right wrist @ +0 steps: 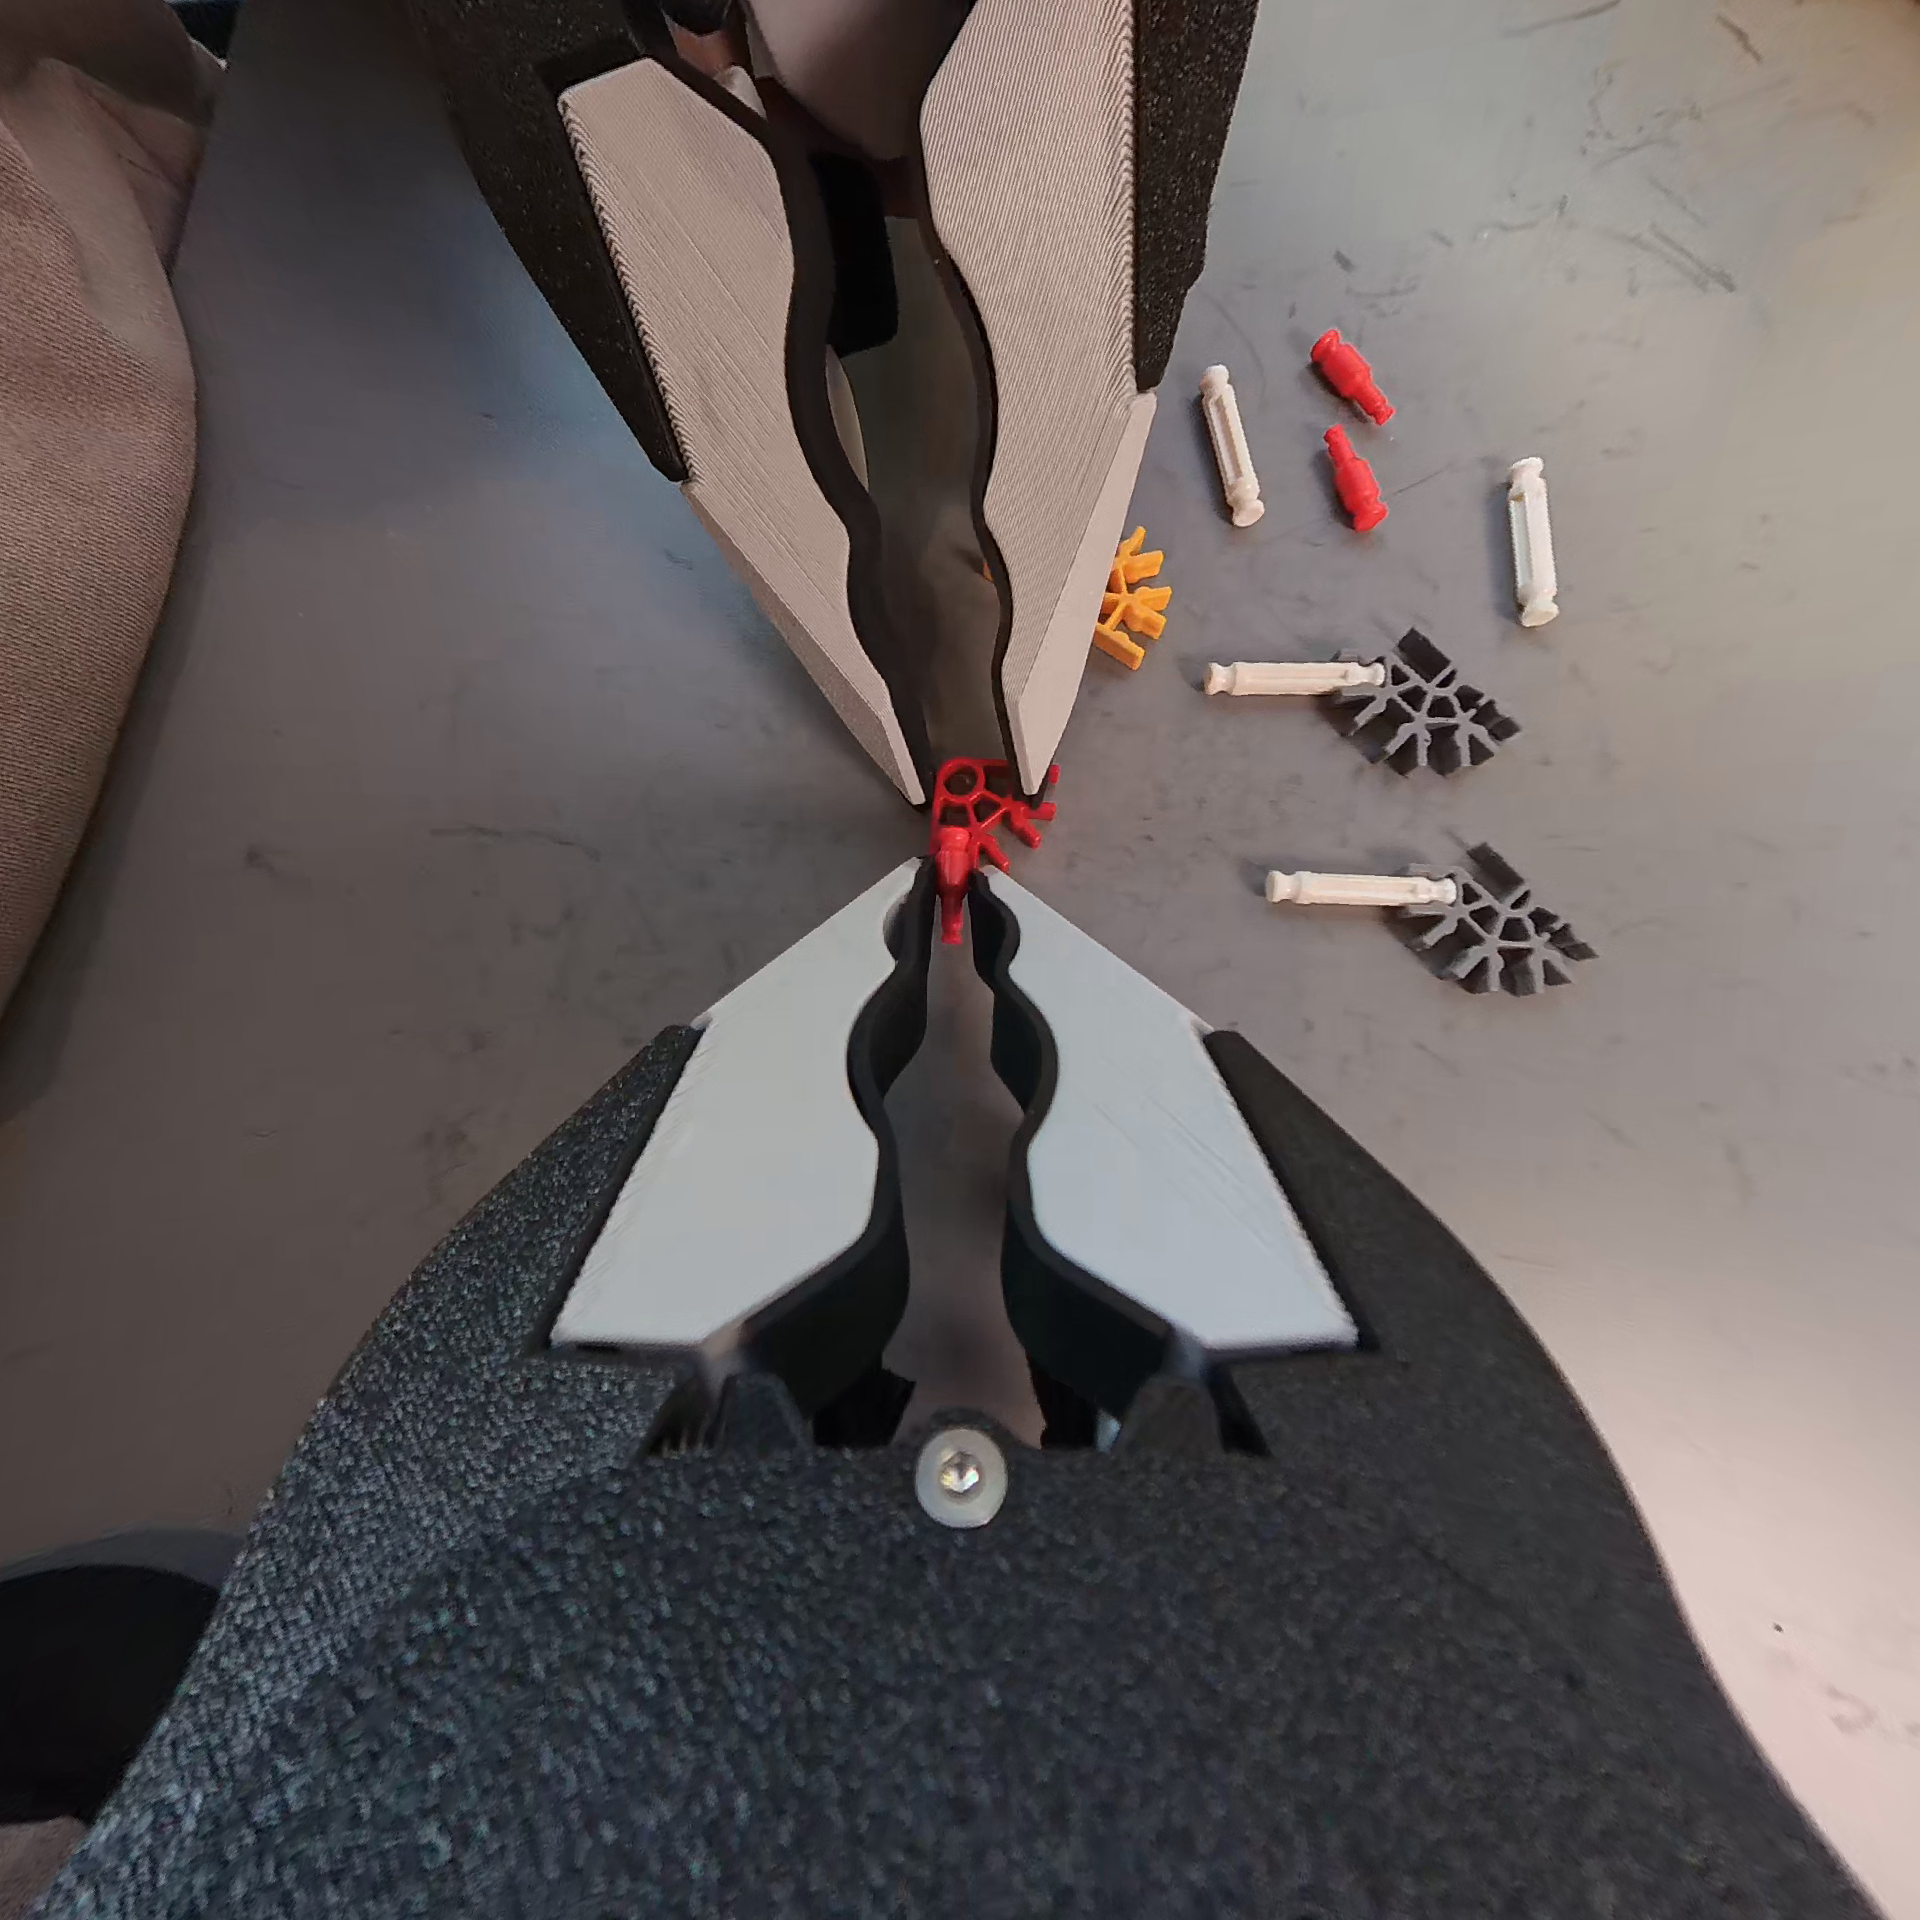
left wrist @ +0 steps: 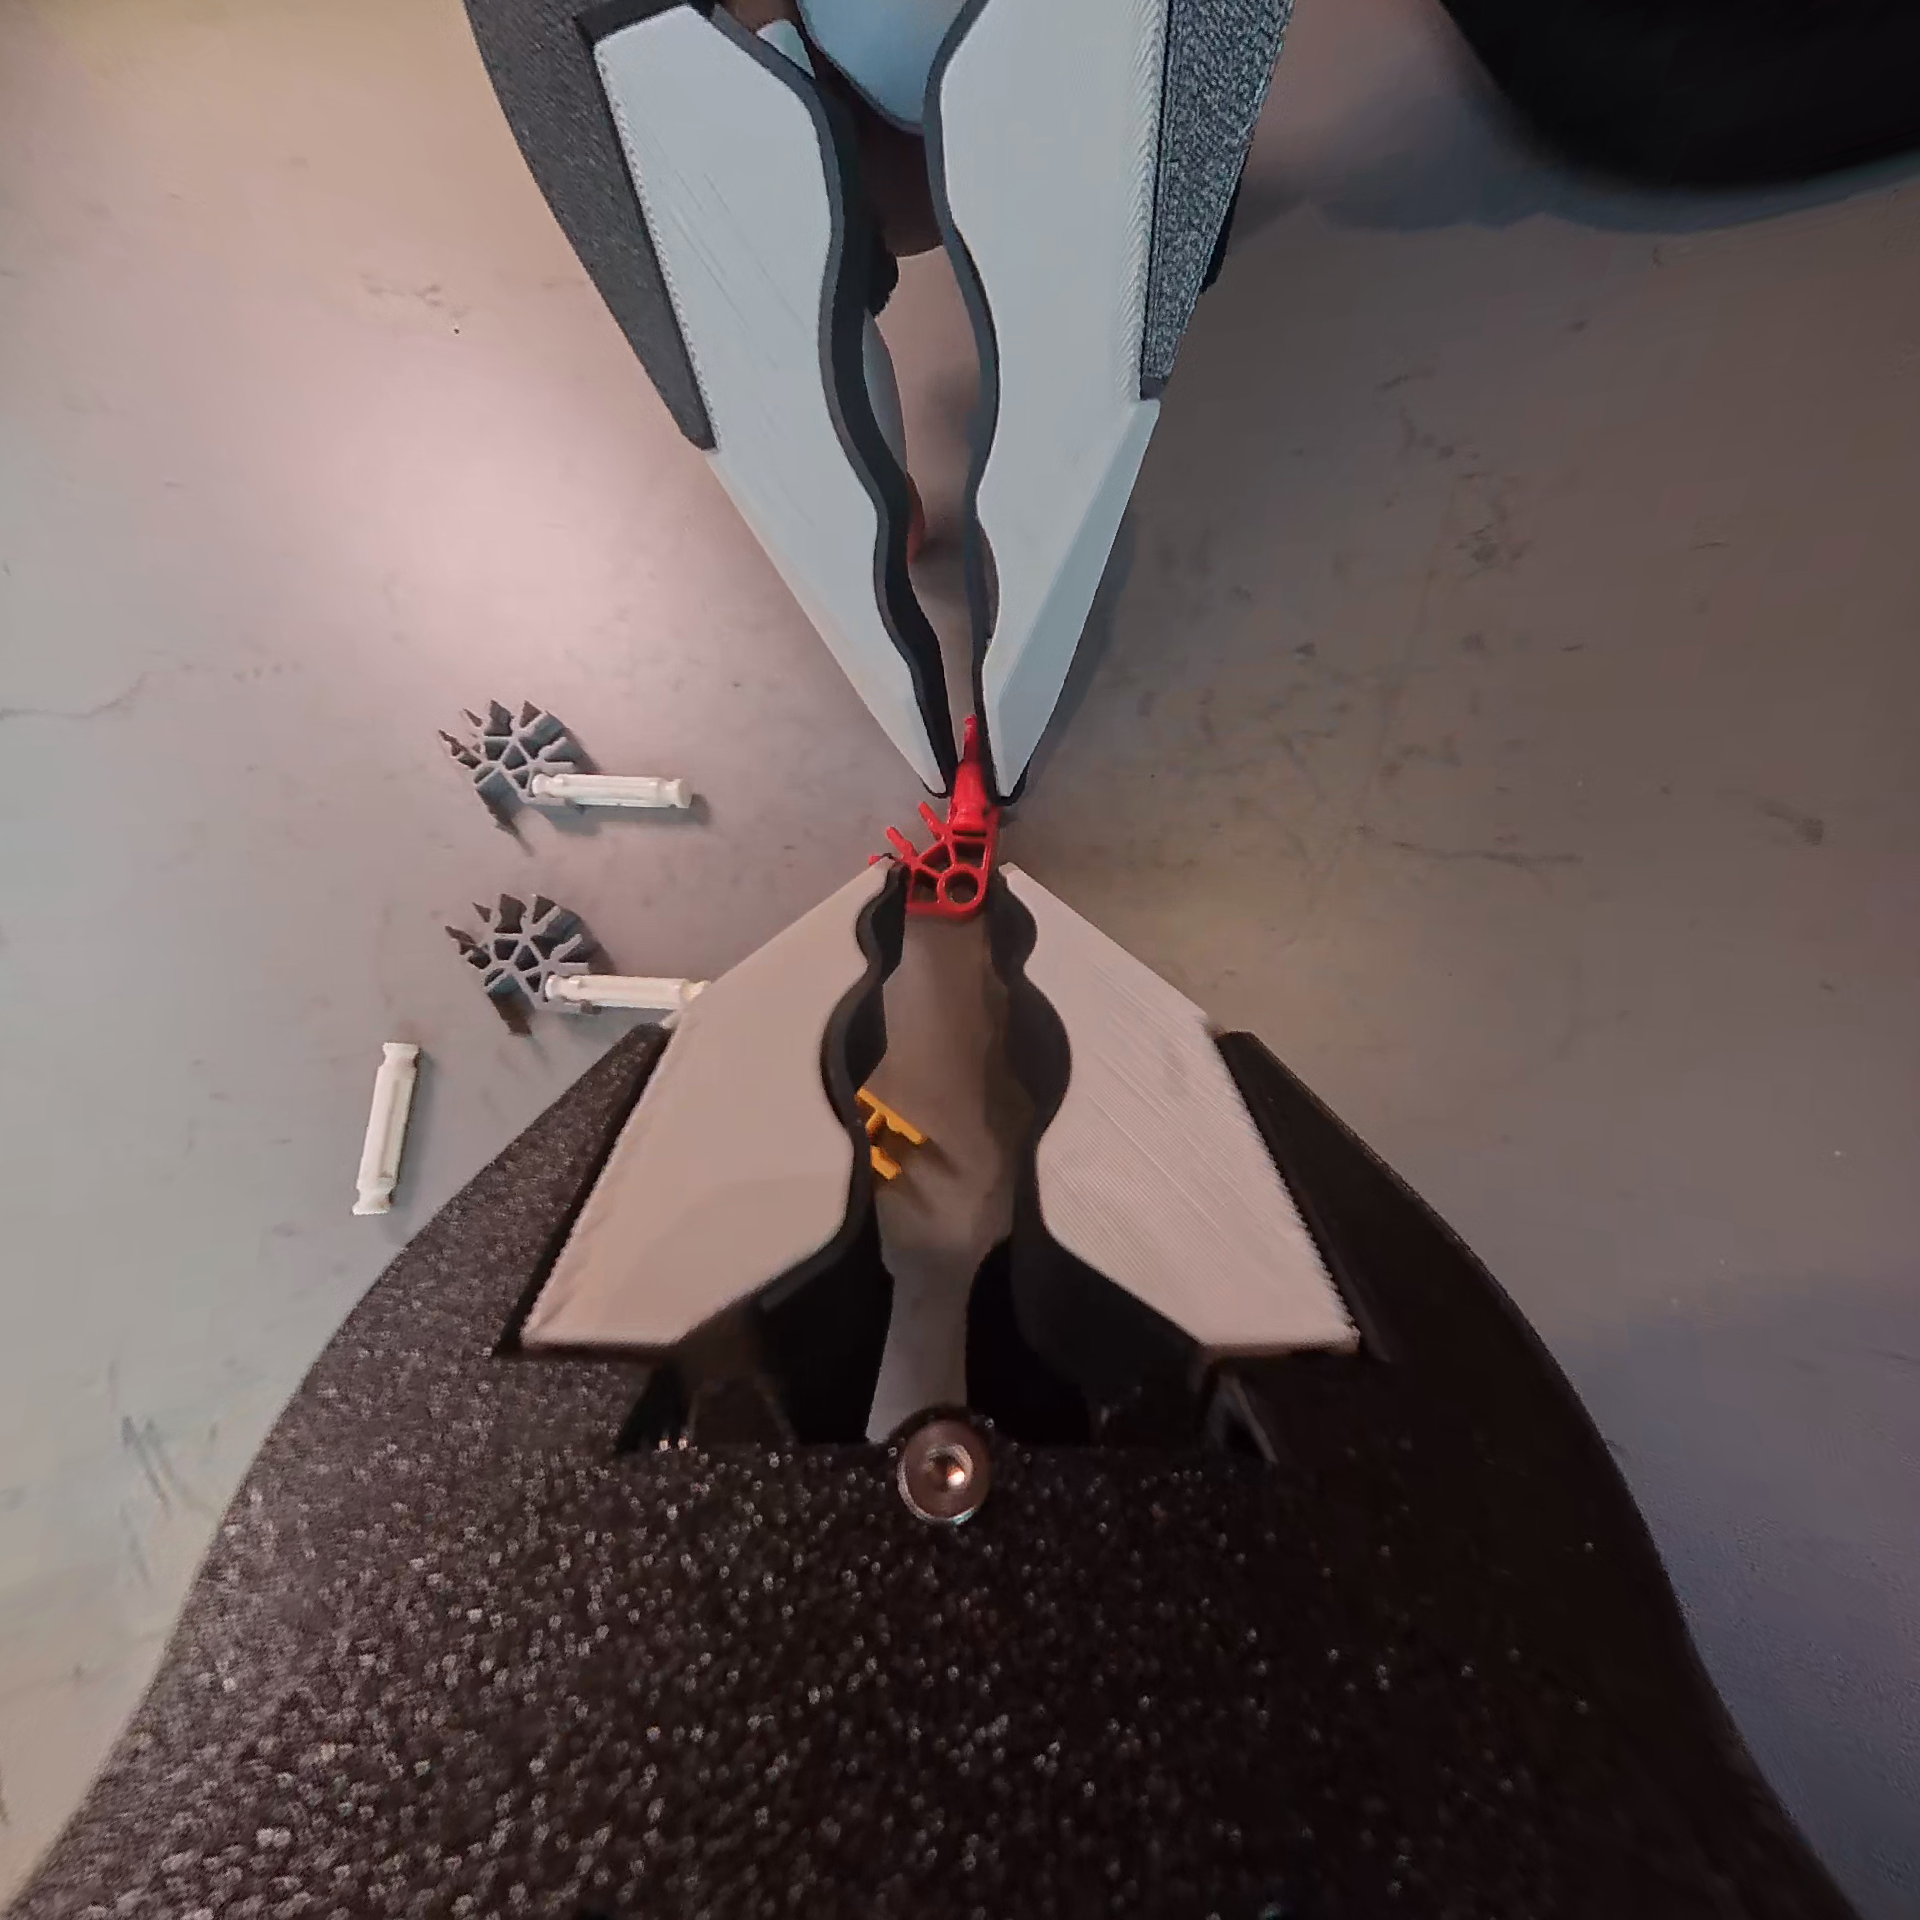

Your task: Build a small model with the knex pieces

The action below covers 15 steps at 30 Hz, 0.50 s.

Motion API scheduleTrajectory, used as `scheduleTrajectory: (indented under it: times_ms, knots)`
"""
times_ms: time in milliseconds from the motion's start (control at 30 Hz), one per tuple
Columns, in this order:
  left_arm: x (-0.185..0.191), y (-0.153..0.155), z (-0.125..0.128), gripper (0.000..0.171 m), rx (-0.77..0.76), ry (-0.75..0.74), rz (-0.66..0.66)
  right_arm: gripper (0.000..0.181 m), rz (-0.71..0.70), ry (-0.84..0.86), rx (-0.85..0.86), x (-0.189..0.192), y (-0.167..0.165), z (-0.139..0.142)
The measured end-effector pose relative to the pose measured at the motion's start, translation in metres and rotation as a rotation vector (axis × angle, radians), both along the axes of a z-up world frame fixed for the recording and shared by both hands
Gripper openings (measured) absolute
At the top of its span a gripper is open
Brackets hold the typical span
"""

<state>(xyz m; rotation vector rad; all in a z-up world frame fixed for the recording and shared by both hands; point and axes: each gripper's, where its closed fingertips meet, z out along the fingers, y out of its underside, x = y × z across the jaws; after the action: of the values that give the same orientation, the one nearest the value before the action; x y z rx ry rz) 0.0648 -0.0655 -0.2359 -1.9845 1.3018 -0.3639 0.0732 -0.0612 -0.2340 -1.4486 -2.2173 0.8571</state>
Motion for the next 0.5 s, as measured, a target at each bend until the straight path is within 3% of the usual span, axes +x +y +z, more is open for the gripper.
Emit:
scheduleTrajectory:
  times_ms: [300, 500]
  knots:
    - [-0.001, 0.000, 0.000, 0.015, 0.002, -0.003, 0.003, 0.007, -0.005, 0.023, -0.017, -0.001, 0.001, 0.004]
    - [-0.001, 0.000, 0.000, 0.015, 0.003, -0.005, 0.004, 0.000, -0.009, 0.048, -0.005, -0.005, 0.001, 0.009]
